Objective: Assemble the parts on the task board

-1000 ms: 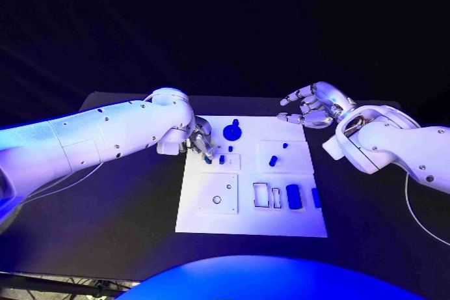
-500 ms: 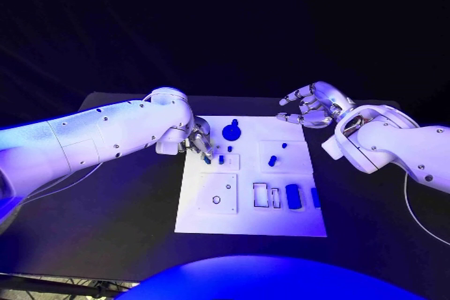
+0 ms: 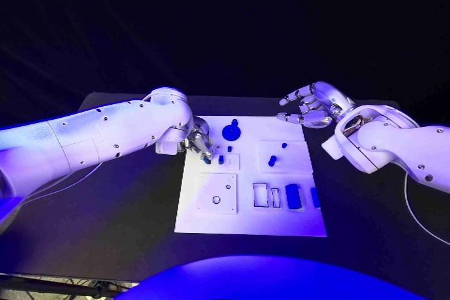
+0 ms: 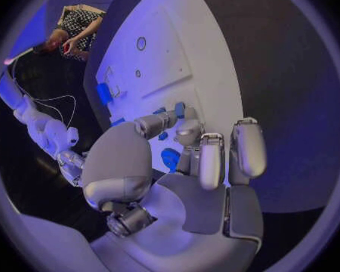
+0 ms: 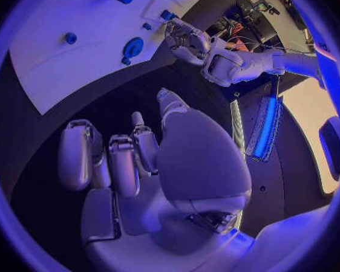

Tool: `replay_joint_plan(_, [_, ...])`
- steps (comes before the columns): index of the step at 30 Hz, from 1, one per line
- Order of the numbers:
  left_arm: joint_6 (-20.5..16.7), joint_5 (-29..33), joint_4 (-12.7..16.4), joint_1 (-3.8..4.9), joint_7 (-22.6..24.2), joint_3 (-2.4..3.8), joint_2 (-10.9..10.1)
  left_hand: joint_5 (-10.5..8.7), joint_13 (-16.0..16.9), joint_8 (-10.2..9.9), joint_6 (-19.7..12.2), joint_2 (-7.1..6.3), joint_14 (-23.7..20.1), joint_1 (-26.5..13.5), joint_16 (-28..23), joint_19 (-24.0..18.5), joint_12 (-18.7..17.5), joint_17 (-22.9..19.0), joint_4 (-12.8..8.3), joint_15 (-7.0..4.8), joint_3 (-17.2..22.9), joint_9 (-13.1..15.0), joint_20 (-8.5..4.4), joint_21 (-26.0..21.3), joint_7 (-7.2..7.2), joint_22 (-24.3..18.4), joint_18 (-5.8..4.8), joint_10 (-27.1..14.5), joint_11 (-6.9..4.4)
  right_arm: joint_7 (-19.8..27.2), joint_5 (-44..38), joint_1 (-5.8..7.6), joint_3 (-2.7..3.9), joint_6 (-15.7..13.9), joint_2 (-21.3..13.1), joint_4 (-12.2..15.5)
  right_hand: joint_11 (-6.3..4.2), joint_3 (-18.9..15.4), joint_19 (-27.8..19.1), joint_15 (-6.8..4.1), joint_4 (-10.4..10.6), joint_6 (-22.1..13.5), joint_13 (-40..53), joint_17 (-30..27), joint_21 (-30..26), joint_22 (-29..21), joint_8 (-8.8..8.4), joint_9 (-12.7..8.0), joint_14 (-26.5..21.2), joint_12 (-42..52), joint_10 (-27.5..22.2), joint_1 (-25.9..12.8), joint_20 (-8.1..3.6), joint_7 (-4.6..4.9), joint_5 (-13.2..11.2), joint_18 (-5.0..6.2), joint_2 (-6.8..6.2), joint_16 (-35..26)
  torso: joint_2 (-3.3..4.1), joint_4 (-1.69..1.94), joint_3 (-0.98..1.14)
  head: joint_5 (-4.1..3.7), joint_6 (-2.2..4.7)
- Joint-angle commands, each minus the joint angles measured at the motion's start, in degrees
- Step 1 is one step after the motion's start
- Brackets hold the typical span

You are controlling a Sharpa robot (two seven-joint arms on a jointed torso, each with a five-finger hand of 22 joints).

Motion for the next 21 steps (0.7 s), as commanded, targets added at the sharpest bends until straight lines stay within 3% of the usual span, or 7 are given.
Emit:
replay_joint_plan(1, [2.1, 0.8, 0.0, -0.5, -0.5, -0.44, 0.2, -0.49, -0.1, -0.4, 0.4, -0.2, 5.1, -0.9, -0.3, -0.1, -0.3, 11.9, -0.1, -0.38, -0.2, -0.1, -0.14, -0.3, 0.13, -0.1, -0.55, -0.3, 0.03, 0.4, -0.6, -0.03, 0.01, 0.3, 0.0, 0.1, -0.07, 0.1, -0.1, -0.32, 0.3, 0.2, 2.8, 9.7, -0.1, 6.7, 0.31, -0.1, 4.6, -0.2, -0.3, -0.3, -0.4, -0.2, 0.0, 1.05, -0.31, -0.4, 0.01, 0.01, 0.0, -0.05, 0.01])
replay_joint_plan(21, [1.1, 0.3, -0.5, -0.5, -0.3, -0.56, 0.3, -1.58, -0.5, -2.1, 0.9, -1.09, 4.9, -3.8, -0.5, -0.4, -0.5, 11.5, 2.6, -0.13, -2.6, -0.5, 0.0, -0.7, 0.51, -0.6, -0.45, -0.8, 0.36, 0.4, -0.7, -0.03, 0.01, 0.2, -0.1, 0.1, -0.08, 0.0, -0.1, -0.32, 0.1, 0.1, 2.7, 9.8, -0.1, 6.8, 0.32, -0.1, 4.6, -0.2, -0.3, 0.0, -0.4, -0.2, -0.2, 1.05, -0.77, -0.4, 0.03, 0.01, -0.01, -0.19, 0.01])
